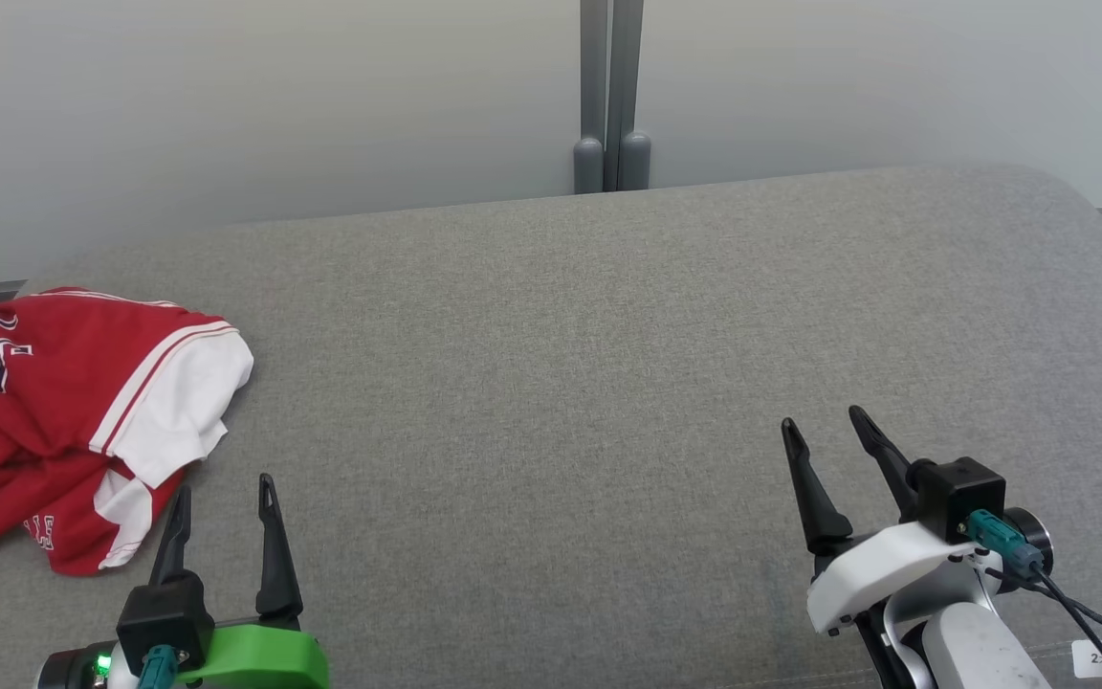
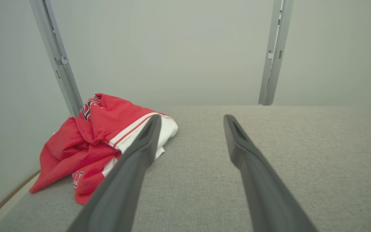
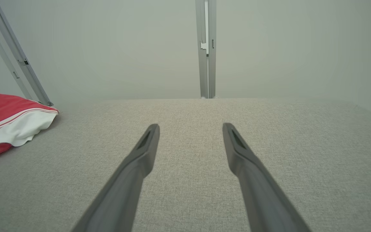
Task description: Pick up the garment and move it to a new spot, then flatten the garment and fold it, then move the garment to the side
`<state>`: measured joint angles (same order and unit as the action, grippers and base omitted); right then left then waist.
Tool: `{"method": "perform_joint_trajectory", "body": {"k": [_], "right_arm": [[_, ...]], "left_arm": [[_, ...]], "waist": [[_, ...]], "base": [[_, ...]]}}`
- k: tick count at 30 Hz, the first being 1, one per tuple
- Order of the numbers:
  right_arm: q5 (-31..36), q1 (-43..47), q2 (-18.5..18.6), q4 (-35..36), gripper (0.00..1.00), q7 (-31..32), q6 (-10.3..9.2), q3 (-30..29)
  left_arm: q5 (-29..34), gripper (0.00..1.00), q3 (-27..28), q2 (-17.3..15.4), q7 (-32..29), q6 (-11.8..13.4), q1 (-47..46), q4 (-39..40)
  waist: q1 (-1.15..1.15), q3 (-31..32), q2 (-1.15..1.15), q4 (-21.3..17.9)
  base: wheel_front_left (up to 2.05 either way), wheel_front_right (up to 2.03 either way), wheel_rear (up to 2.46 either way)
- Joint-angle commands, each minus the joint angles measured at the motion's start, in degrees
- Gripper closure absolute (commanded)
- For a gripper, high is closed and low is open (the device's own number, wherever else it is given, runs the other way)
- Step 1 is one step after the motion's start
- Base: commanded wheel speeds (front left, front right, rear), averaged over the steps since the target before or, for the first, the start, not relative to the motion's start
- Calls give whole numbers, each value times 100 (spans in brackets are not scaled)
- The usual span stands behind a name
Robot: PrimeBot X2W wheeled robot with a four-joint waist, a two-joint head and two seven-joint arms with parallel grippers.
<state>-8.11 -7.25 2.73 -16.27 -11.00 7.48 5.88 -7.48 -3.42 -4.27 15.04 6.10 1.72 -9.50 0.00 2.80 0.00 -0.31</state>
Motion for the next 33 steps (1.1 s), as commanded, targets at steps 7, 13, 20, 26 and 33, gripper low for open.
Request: {"method": "perform_joint_trajectory", "body": {"k": [7,13,20,26,33], "right_arm": [[-158,-39,27,-41,0,9,2,-29],[-215,-48,27,-66,0,-2,2,-18],[-263,-59,27,-98,0,-24,2,0],[-280,-66,27,-117,0,-34,2,8],[-301,-21,27,-141,0,-50,2,-5]], "left_arm": [[-77,0,17,-35,20,-47,-5,3],[-113,0,21,-47,20,-50,-8,-14],[-136,0,4,-44,20,-69,-7,6],[-155,0,-7,-39,20,-72,-11,-3],[-147,0,6,-46,20,-16,-23,-21]], "waist": [[0,1,0,2],[0,8,0,1],[0,19,0,6],[0,20,0,26],[0,25,0,201]], "base": [[0,0,0],[0,0,0],[0,0,0],[0,0,0],[0,0,0]]}}
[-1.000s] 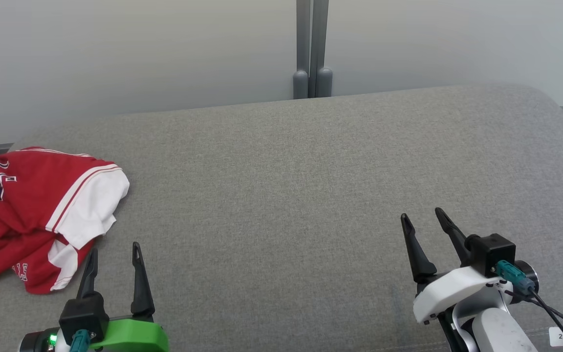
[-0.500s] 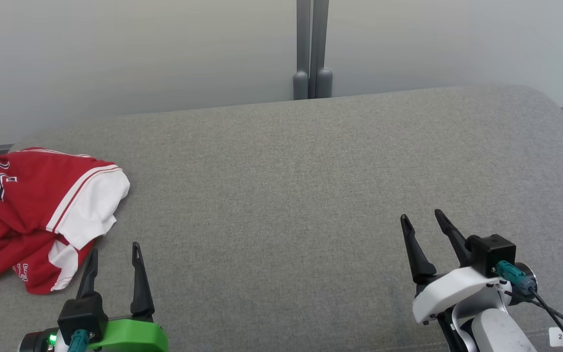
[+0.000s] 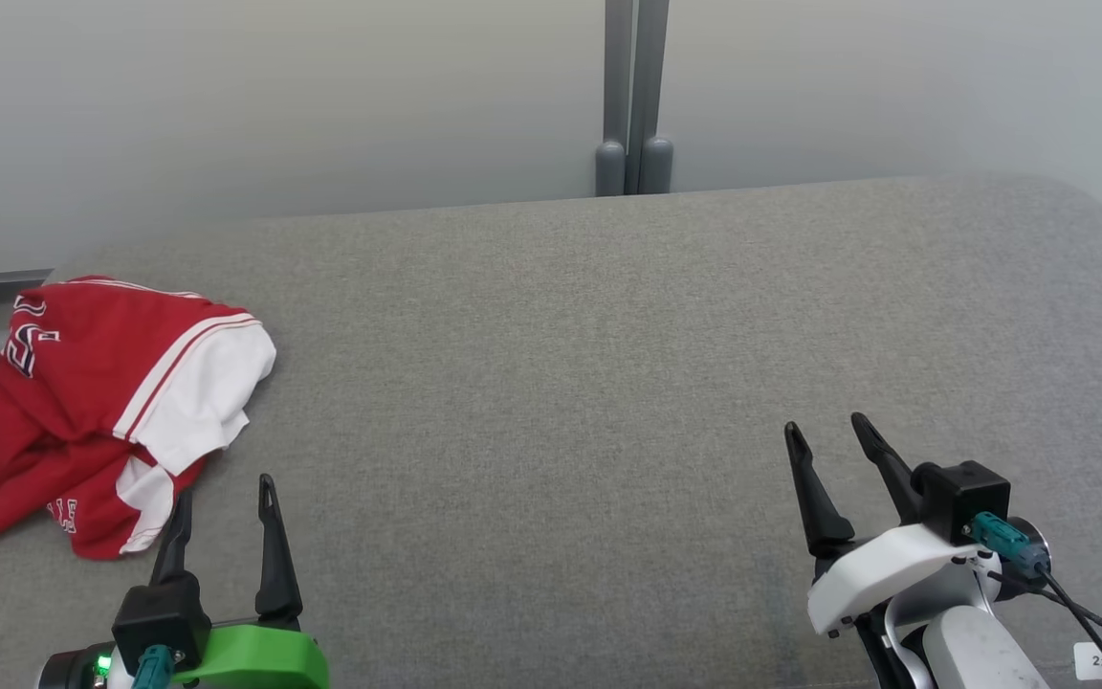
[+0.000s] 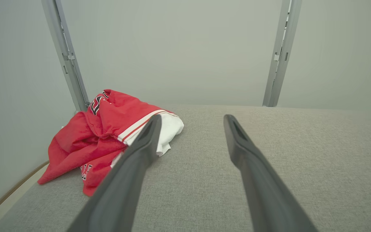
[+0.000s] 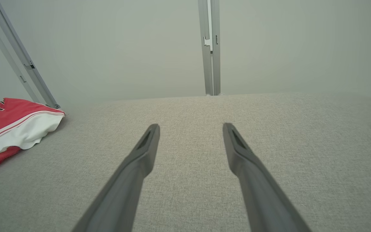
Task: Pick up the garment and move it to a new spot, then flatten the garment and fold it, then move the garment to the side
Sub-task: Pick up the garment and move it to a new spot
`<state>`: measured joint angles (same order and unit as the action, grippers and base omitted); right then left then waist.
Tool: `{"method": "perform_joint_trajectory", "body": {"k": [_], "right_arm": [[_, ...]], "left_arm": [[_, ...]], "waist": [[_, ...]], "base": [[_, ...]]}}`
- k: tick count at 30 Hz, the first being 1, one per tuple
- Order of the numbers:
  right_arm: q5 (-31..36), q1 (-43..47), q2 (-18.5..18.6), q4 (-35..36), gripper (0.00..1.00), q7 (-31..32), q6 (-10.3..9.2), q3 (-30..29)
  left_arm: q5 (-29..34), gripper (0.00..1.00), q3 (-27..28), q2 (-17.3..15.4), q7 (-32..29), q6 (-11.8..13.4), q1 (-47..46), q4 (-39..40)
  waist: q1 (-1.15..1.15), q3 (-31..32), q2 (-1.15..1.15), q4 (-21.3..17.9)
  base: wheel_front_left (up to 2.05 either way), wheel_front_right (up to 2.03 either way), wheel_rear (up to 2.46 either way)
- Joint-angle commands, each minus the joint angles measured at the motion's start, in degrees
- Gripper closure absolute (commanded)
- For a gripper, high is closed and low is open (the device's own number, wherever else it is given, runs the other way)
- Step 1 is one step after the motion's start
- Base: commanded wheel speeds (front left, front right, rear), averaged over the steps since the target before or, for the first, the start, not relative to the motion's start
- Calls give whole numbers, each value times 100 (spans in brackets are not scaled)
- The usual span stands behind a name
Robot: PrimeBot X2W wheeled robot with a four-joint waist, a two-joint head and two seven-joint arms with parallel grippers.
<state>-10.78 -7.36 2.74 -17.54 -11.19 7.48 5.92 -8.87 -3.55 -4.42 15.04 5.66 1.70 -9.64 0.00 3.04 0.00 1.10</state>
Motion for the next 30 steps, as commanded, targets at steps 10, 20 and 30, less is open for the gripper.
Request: {"method": "perform_joint_trajectory", "body": {"k": [10,20,30], "right_arm": [[-107,77,24,-67,0,-73,2,34],[-207,115,26,-158,0,-173,2,139],[-272,85,26,-284,0,-265,1,251]], "left_arm": [[-10,0,20,-84,18,53,32,-39],[-42,0,29,-181,-63,90,64,35],[-67,0,23,-287,-152,142,116,117]], "waist": [[0,21,0,660],[0,12,0,1338],[0,81,0,2038]], "base": [[0,0,0],[0,0,0],[0,0,0]]}}
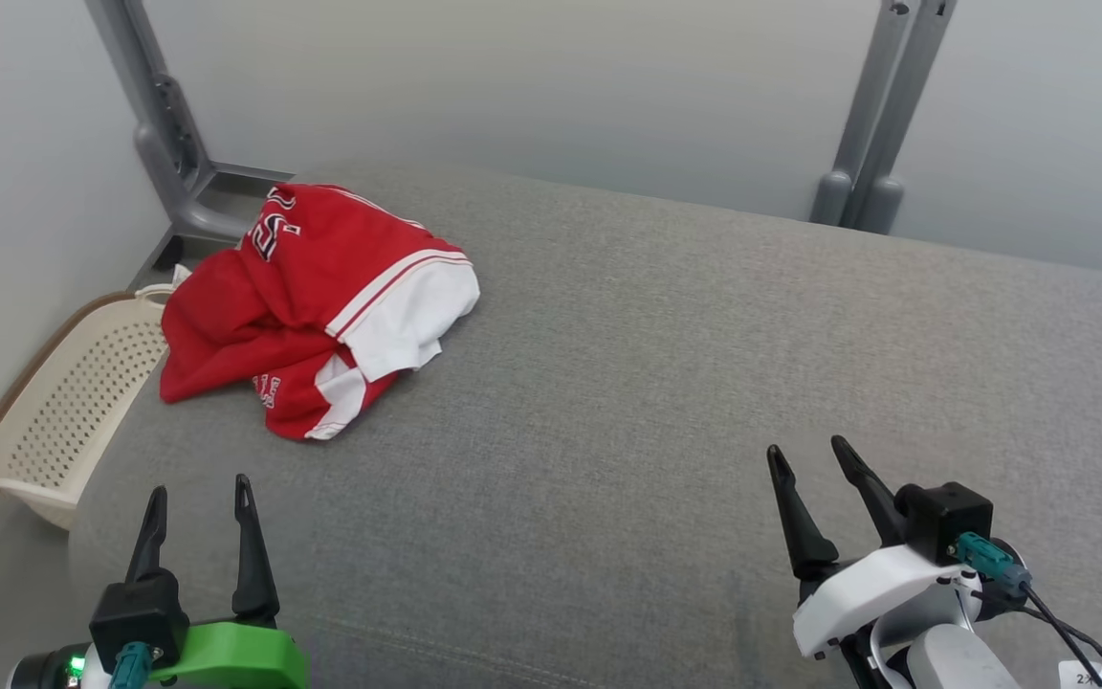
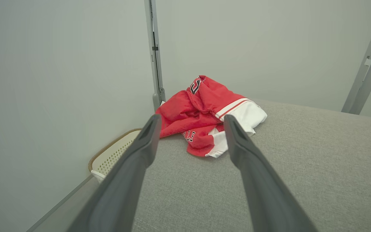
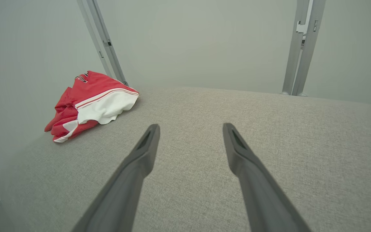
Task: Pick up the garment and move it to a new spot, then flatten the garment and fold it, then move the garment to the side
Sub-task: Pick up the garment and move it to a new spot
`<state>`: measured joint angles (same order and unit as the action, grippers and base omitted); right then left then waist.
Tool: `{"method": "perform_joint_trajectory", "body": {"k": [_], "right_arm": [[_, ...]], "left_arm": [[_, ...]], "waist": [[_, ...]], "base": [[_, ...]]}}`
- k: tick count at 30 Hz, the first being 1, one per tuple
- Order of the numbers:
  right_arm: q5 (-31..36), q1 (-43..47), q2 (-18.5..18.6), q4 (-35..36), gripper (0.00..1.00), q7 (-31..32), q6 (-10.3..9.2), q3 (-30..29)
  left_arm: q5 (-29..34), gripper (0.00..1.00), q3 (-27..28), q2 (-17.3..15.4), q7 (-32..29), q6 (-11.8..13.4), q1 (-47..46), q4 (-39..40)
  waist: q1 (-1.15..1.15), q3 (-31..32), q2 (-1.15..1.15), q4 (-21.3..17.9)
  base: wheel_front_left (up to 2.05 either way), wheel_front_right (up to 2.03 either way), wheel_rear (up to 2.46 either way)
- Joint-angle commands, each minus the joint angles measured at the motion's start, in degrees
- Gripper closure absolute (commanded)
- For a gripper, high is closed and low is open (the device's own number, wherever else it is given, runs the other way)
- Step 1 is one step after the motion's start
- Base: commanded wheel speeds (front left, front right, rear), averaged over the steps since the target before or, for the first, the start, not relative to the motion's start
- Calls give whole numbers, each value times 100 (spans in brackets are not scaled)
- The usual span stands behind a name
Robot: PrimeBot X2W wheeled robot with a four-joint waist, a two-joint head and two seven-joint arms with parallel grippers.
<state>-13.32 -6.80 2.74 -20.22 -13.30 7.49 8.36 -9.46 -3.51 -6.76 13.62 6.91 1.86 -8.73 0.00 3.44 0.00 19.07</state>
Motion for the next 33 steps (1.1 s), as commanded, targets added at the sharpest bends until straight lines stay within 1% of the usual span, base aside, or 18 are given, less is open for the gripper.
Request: {"method": "perform_joint_trajectory", "body": {"k": [1,9,13,23,30,33], "right_arm": [[-27,35,26,-24,0,-52,0,18],[-56,36,26,-60,0,-89,0,84],[-62,11,26,-73,0,-104,0,158],[-45,-113,27,-144,0,-116,0,328],[-76,-63,27,-164,0,-133,0,367],[-58,-51,28,-136,0,-101,0,382]], "left_arm": [[-13,0,21,-62,-22,22,109,32],[-41,0,20,-107,-57,61,134,71],[-59,0,40,-121,-58,97,176,103],[-103,0,50,-85,-15,214,250,161],[-182,0,6,-155,-38,102,68,55],[-197,0,-16,-228,-84,37,-83,103]], "waist": [[0,51,0,299],[0,118,0,656],[0,137,0,756],[0,126,0,764],[0,187,0,694],[0,174,0,583]], "base": [[0,0,0],[0,0,0],[0,0,0],[0,0,0],[0,0,0],[0,0,0]]}}
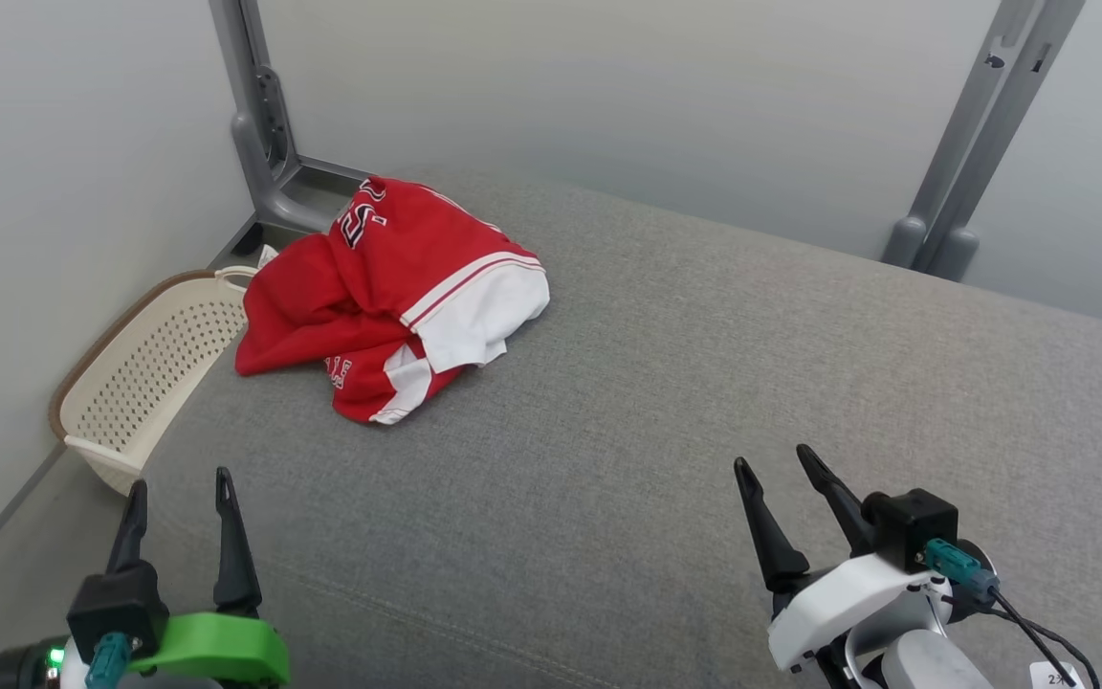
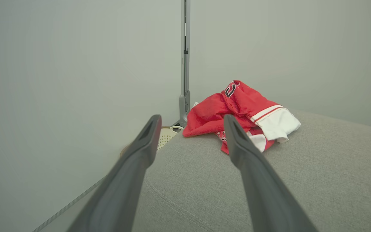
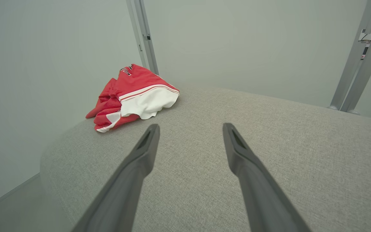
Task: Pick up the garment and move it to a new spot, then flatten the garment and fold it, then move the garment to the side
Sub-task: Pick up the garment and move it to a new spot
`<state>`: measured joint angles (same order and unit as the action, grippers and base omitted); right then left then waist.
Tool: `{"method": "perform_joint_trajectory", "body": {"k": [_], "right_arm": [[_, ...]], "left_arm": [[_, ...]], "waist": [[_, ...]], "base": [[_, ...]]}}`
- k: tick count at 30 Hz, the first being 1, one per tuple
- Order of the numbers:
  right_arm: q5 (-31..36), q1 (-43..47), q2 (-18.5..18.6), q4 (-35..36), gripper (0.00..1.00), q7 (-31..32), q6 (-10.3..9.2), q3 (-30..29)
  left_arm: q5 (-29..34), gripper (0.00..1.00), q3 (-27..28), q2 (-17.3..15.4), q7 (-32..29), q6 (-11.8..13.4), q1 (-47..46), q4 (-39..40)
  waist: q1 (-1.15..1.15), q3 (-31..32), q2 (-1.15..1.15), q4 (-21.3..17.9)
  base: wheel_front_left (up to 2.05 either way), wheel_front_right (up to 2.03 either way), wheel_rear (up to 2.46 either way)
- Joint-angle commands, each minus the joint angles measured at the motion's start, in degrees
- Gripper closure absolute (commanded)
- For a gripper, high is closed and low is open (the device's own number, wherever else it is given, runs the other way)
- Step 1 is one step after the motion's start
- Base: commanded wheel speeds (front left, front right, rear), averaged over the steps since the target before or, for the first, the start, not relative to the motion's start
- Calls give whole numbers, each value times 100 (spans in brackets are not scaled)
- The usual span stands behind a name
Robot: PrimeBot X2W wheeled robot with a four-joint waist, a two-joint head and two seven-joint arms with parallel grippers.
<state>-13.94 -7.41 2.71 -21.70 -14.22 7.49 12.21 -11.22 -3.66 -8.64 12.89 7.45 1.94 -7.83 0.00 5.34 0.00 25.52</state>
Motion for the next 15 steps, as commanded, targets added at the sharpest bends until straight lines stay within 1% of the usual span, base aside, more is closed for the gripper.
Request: {"method": "perform_joint_trajectory", "body": {"k": [1,8,12,15], "right_arm": [[14,1,31,19,0,9,0,3],[-75,-156,30,81,0,100,0,259],[-101,-266,30,177,0,151,0,437],[-90,-308,30,250,0,181,0,505]], "left_arm": [[-1,0,-16,-90,-26,-52,-170,18],[23,0,23,-440,-130,-265,-972,-123],[-25,0,75,-648,-176,-404,-1491,-392],[-40,0,72,-706,-190,-471,-1761,-531]], "waist": [[0,-27,0,-104],[0,-157,0,-521],[0,-267,0,-822],[0,-353,0,-972]], "base": [[0,0,0],[0,0,0],[0,0,0],[0,0,0]]}}
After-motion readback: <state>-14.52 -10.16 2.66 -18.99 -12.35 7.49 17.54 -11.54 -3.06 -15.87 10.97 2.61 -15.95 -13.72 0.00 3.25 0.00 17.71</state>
